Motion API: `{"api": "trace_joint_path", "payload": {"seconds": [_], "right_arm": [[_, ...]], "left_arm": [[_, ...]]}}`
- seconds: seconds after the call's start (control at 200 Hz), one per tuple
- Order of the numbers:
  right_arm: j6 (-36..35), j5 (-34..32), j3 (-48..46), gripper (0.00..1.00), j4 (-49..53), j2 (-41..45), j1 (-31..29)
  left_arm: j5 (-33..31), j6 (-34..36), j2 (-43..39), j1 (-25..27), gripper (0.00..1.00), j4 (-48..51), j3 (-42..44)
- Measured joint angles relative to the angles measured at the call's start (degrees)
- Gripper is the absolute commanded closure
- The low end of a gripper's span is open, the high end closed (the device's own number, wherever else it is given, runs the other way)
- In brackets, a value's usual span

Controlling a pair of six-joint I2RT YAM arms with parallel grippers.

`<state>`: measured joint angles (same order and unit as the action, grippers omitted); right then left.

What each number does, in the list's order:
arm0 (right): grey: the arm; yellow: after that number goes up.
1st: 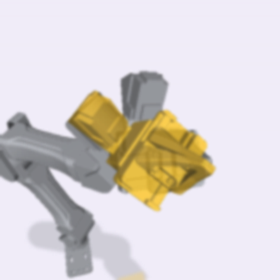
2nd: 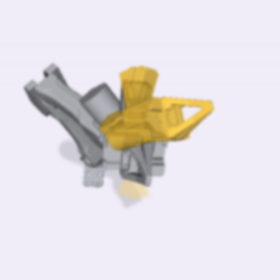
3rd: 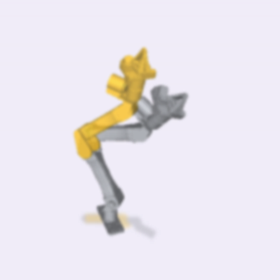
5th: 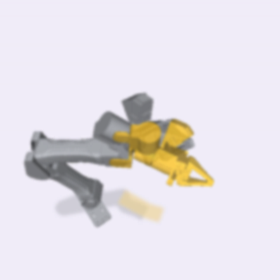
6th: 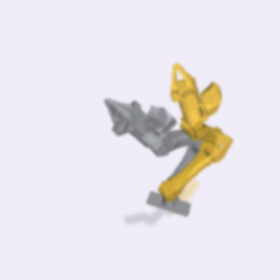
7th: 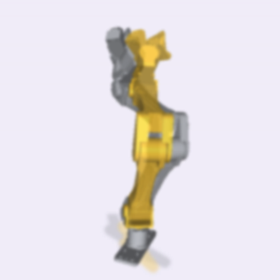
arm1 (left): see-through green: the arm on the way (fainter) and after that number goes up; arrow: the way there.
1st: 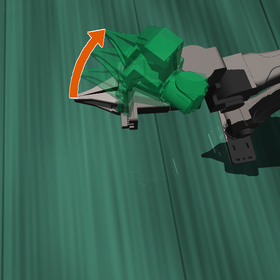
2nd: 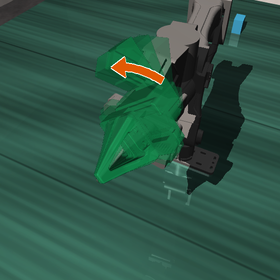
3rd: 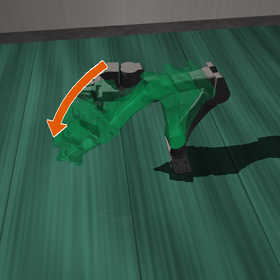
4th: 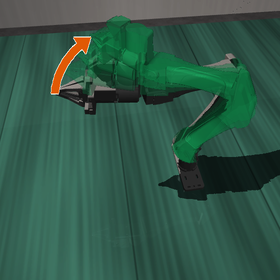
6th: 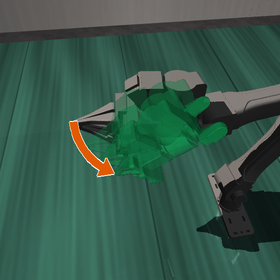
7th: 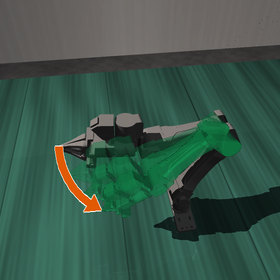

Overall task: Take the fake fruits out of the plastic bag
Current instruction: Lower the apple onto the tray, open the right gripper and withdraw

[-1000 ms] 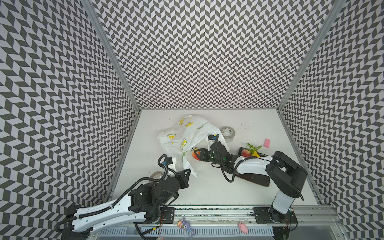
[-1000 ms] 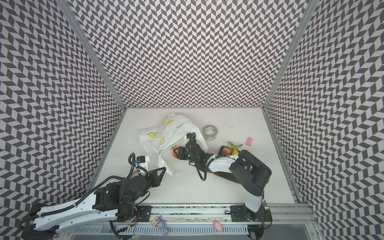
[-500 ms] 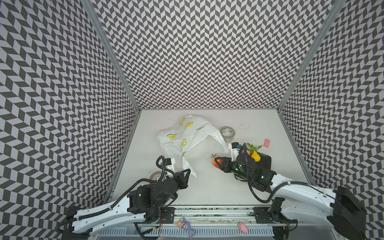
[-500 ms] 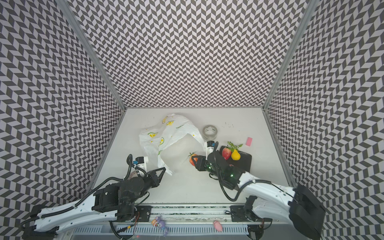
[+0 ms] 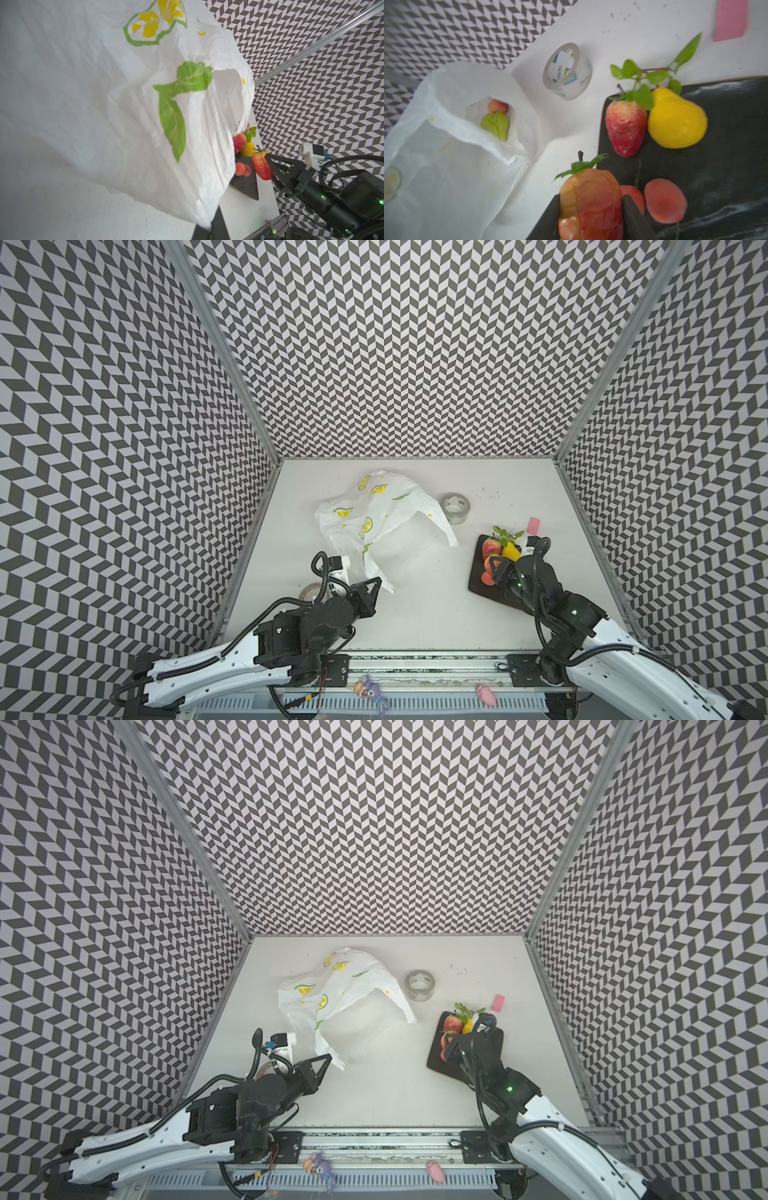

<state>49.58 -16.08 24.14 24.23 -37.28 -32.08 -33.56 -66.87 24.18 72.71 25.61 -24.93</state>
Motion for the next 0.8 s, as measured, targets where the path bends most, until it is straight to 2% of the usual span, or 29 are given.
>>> {"api": "trace_joint_path", "payload": {"seconds": [0.1, 0.28, 0.726, 0.801], "right_arm": [[-0.68, 0.02, 0.0, 0.6, 1.18, 0.7, 4.94], [0.09, -0.76, -0.15, 0.6, 3.45, 3.3, 8.11], [8.02, -2.51, -9.09, 0.57, 3.98, 5.44, 10.14], [9.01, -2.84, -9.49, 0.53, 3.72, 4.48, 10.14]], "left_arm": [[0.09, -0.02, -0.17, 0.0, 1.0, 0.02, 0.0], [0.26, -0.09, -0.79, 0.0, 1.0, 0.04, 0.07], [0.24, -0.44, -0.92, 0.0, 1.0, 0.22, 0.07], [0.24, -0.52, -0.79, 0.0, 1.0, 0.22, 0.07]]}}
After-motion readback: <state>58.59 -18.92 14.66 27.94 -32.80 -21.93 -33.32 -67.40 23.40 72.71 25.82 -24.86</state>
